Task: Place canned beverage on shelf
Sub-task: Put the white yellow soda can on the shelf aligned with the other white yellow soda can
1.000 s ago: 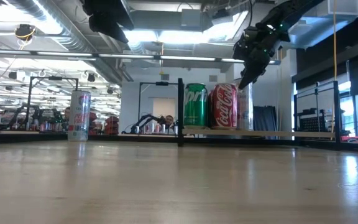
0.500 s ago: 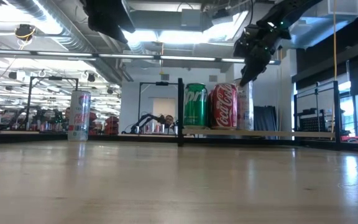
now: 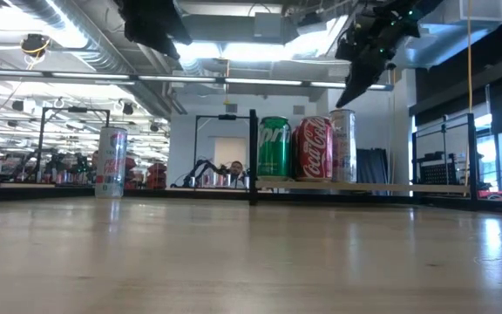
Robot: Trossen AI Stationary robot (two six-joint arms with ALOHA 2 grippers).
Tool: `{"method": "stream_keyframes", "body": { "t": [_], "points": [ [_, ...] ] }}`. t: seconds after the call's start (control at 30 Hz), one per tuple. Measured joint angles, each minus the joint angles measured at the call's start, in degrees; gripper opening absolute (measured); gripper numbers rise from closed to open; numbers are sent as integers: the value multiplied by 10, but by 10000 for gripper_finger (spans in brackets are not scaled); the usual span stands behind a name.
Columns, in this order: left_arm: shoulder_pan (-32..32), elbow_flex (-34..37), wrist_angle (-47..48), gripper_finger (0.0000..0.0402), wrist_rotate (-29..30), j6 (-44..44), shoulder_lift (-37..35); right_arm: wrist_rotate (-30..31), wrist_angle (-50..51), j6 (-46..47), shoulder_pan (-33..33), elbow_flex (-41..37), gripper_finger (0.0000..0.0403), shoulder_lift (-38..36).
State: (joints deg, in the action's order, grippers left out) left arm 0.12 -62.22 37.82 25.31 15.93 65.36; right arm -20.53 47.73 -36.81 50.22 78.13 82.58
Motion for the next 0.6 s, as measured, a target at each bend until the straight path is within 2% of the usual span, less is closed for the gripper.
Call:
{"method": "stream_keyframes", "body": {
  "t": [0.2,0.33,0.43,0.6],
  "points": [
    [0,0,-43,321,-51,13,-2,-13,-21,57,0,0,293,-37],
    [0,0,-45,321,-82,38,-4,-84,-26,99,-1,0,293,-63],
    [-7,0,-46,321,-98,62,-5,-132,-34,112,-22,0,293,-82],
    [-30,0,-57,321,-131,88,-5,-136,-51,130,-86,0,293,-103]
  ]
}}
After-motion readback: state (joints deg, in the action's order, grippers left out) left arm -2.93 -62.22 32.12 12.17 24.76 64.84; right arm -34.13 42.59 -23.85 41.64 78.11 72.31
